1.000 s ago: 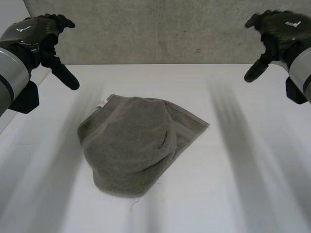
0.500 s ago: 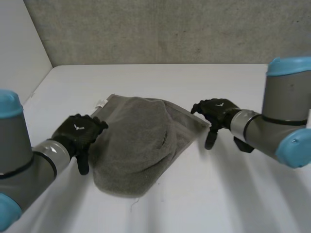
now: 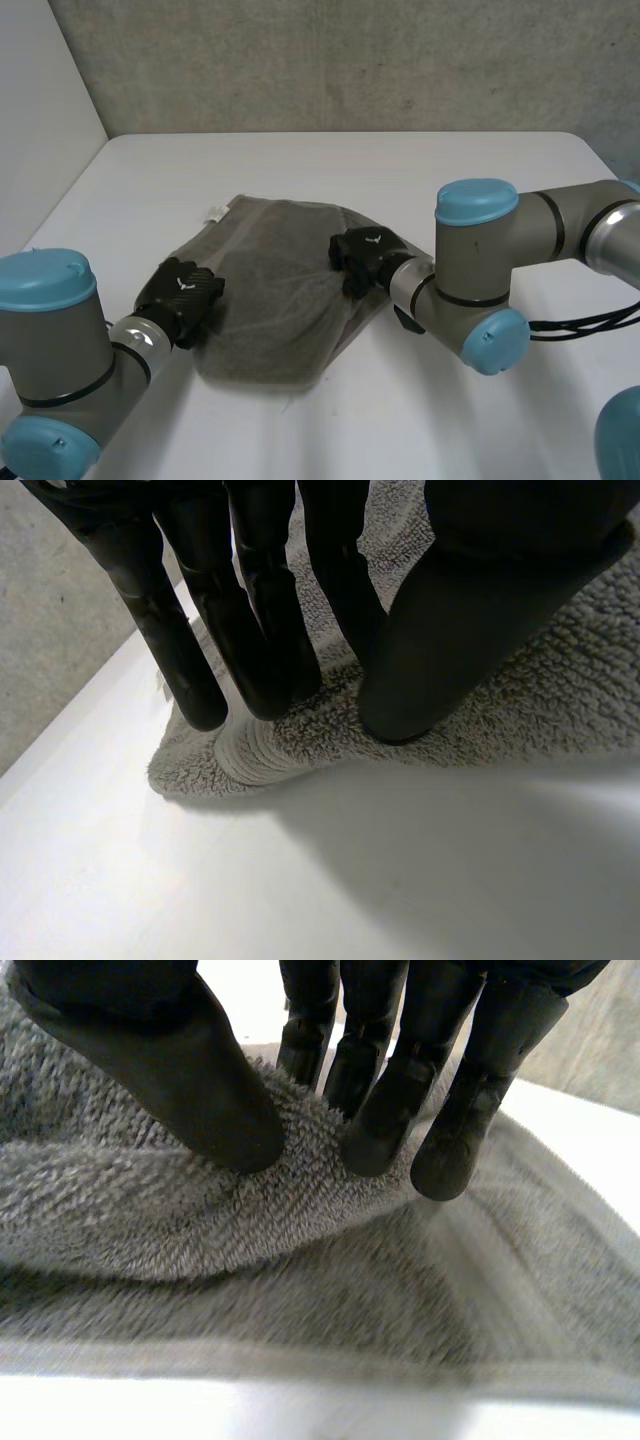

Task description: Fold the towel.

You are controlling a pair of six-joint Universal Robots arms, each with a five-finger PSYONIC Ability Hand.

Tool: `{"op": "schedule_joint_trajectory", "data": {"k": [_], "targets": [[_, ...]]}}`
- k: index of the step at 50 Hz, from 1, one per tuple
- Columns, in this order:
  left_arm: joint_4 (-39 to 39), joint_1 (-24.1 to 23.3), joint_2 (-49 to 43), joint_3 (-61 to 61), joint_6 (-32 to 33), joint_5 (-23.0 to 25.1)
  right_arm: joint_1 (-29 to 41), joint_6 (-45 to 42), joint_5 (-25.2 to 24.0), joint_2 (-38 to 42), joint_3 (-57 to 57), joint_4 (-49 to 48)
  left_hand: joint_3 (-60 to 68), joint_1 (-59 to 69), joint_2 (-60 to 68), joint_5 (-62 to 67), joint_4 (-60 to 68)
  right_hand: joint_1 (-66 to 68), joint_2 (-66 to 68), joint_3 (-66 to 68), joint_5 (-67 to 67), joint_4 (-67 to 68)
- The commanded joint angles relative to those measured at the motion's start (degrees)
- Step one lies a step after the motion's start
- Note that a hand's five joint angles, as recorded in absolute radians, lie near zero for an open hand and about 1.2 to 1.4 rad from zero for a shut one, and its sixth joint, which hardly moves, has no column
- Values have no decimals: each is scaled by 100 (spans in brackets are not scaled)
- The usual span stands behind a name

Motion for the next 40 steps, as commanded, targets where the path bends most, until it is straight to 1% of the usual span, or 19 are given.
{"op": "schedule_joint_trajectory", "data": {"k": [1,5,6,7,9,10,12,15,19,24,26,27,29,30,32,34,38,39,40], "targets": [[58,-129,192,-3,-354,-2,-91,3,297,-1184,139,-112,1736,1749,1725,1763,1727,703,515,386,456,362],[-47,-225,1068,102,-1019,-20,-222,-32,288,-1944,157,-24,1736,1749,1725,1763,1727,703,515,386,456,362],[-100,-234,1585,172,-1370,-20,-336,-67,271,-2370,157,63,1736,1749,1725,1763,1727,703,515,386,456,362],[-100,-234,1590,173,-1374,-20,-450,-155,236,-2835,131,247,1736,1749,1725,1763,1727,703,515,386,456,362],[-266,-199,2639,304,-2143,-3,-547,-295,149,-3258,61,536,1736,1749,1725,1763,1727,703,515,386,456,362],[-267,-199,2645,305,-2147,-2,-652,-470,0,-3636,-36,843,1736,1749,1725,1763,1727,703,515,386,456,362],[-407,-190,3432,497,-2882,111,-784,-637,-184,-3901,-211,1125,1736,1749,1725,1763,1727,703,515,386,456,362],[-548,-208,3769,603,-3393,322,-1039,-849,-457,-4070,-650,1600,1736,1749,1725,1763,1727,703,515,386,456,362],[-697,-234,3735,613,-3623,498,-1119,-929,-608,-3930,-1074,2051,1736,1749,1725,1763,1727,703,515,386,456,362],[-759,-243,3119,481,-3703,534,-1110,-1201,-670,-2902,-1742,2789,1736,1749,1725,1763,1727,703,515,386,456,362],[-777,-260,2227,472,-3711,525,-1023,-1708,-565,-2001,-2196,3244,1736,1749,1725,1763,1727,703,515,386,456,362],[-777,-260,2223,472,-3711,525,-1022,-1711,-564,-1996,-2199,3246,1736,1749,1725,1763,1727,703,515,386,456,362],[-777,-296,1792,542,-3711,507,-944,-2157,-407,-1061,-2671,3447,1736,1749,1725,1763,1727,703,515,386,456,362],[-768,-322,1357,612,-3668,481,-943,-2159,-406,-1056,-2673,3448,1736,1749,1725,1763,1727,703,515,386,456,362],[-733,-357,913,744,-3641,481,-908,-2343,-74,-199,-3111,3448,1736,1749,1725,1763,1727,703,515,386,456,362],[-742,-366,21,1286,-3641,455,-899,-2414,137,197,-3322,3396,1736,1749,1725,1763,1727,703,515,386,456,362],[-759,-366,-730,2010,-3624,402,-882,-2564,411,930,-3798,3061,1736,1749,1725,1763,1727,703,515,386,456,362],[-777,-357,-1044,2375,-3624,376,-864,-2642,516,1200,-3964,2853,1736,1749,1725,1763,1727,-940,-1128,-1256,-1187,-1280],[-777,-357,-1047,2379,-3624,376,-829,-2686,613,1359,-4070,2694,1736,1749,1725,1763,1727,-4836,-5024,-5153,-5084,-5177]]}}
